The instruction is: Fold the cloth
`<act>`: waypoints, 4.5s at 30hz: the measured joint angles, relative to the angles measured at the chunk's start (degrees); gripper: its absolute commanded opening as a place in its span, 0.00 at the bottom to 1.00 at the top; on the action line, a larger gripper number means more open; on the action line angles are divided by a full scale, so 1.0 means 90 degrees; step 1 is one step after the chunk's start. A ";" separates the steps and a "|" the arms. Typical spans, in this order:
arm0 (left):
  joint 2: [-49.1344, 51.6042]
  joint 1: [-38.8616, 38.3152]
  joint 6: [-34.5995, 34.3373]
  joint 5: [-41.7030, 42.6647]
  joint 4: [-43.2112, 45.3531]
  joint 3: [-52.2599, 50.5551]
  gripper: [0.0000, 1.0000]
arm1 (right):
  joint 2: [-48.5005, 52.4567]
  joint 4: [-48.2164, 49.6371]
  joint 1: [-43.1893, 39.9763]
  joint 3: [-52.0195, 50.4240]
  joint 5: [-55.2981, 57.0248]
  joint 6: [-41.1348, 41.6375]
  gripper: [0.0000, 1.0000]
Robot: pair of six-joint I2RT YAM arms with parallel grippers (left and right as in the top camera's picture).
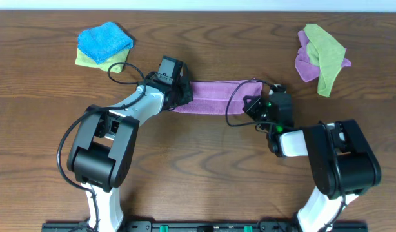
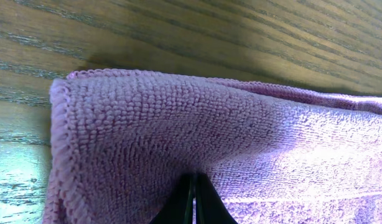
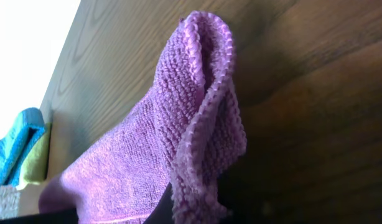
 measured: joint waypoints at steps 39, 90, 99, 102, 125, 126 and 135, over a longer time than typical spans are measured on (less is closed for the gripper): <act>0.0117 0.0044 0.0002 -0.0005 -0.0522 0.0430 0.06 | -0.0457 -0.2611 0.1778 0.2361 -0.0556 -0.2096 0.01; 0.0158 0.1797 0.0899 -0.0729 -0.2344 0.2718 0.05 | 0.0551 -0.3099 0.2769 0.3322 -0.1168 -0.2671 0.48; 0.0155 0.1870 0.0976 -0.0746 -0.2346 0.2718 0.64 | 0.0551 -0.3106 0.2752 0.3592 -0.1423 -0.2664 0.58; 0.0138 0.1911 0.0954 -0.0748 -0.2390 0.2720 0.87 | 0.0495 -0.3223 0.2650 0.3628 -0.1464 -0.2676 0.68; -0.0600 0.2628 0.0899 0.1299 -0.4291 0.2701 0.95 | -0.4554 -0.9884 -0.1739 0.3109 -0.1549 -0.6086 0.99; -0.0600 0.2628 0.0899 0.1409 -0.4267 0.2611 0.95 | -0.4840 -0.9918 -0.1962 0.2868 -0.1579 -0.6181 0.99; -0.0600 0.2521 0.0799 0.2271 -0.3378 0.1195 0.95 | -0.7242 -0.9833 -0.3094 0.0746 -0.2108 -0.6305 0.99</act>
